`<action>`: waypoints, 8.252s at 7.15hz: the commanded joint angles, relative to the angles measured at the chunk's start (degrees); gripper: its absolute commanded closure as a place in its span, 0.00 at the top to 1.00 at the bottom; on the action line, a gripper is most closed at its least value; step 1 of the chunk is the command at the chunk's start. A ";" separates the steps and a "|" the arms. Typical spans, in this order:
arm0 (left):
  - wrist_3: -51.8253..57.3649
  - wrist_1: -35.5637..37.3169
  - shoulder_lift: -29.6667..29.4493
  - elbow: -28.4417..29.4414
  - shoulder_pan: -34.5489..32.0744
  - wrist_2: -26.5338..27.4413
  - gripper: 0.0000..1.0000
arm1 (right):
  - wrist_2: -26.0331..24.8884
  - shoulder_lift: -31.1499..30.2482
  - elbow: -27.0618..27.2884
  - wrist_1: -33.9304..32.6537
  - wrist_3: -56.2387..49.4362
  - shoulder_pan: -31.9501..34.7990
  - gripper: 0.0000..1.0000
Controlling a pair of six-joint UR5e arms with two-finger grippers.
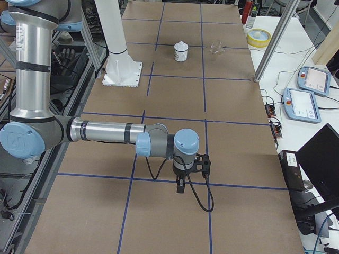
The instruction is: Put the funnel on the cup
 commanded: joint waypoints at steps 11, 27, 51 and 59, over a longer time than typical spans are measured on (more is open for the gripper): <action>-45.82 18.91 -20.82 0.14 44.78 32.54 1.00 | 0.00 0.00 -0.09 0.00 0.00 0.00 1.00; -46.36 17.67 -20.47 -0.71 45.85 33.15 0.00 | 0.00 0.00 0.00 0.00 0.00 0.00 1.00; -46.26 -12.29 5.20 -1.77 52.97 36.14 1.00 | 0.00 0.00 -0.09 0.00 0.00 0.00 1.00; -88.75 -12.38 -19.63 12.47 39.08 51.23 1.00 | 0.00 0.00 0.00 0.00 0.00 0.00 1.00</action>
